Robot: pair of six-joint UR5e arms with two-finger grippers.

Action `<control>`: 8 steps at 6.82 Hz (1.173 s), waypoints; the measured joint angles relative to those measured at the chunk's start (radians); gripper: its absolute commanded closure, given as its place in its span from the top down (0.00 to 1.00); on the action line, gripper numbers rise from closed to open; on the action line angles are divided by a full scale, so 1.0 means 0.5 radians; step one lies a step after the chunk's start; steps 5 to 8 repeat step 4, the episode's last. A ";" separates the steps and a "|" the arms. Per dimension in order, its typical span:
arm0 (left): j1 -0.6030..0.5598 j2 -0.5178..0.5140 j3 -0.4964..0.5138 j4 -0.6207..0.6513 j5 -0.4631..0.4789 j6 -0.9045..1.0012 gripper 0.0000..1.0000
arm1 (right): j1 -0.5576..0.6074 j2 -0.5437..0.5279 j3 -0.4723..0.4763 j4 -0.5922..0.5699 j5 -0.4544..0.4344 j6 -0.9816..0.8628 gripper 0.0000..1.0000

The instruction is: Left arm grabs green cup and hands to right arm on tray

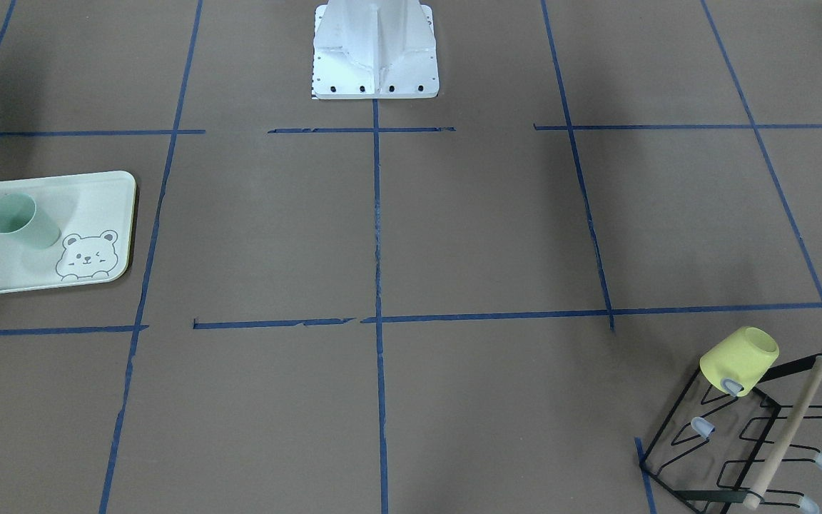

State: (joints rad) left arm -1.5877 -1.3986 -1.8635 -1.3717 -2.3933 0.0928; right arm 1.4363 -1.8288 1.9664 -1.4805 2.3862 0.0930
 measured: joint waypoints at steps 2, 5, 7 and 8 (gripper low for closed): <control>0.000 -0.010 0.013 -0.002 -0.006 0.006 1.00 | -0.001 0.010 -0.006 0.000 0.004 0.003 1.00; -0.001 -0.007 0.009 0.000 -0.018 0.008 1.00 | -0.001 0.019 -0.009 0.002 0.000 0.002 1.00; -0.001 -0.007 0.009 0.000 -0.018 0.008 1.00 | -0.001 0.019 -0.009 0.002 0.000 0.002 1.00; -0.001 -0.007 0.009 0.000 -0.018 0.008 1.00 | -0.001 0.019 -0.009 0.002 0.000 0.002 1.00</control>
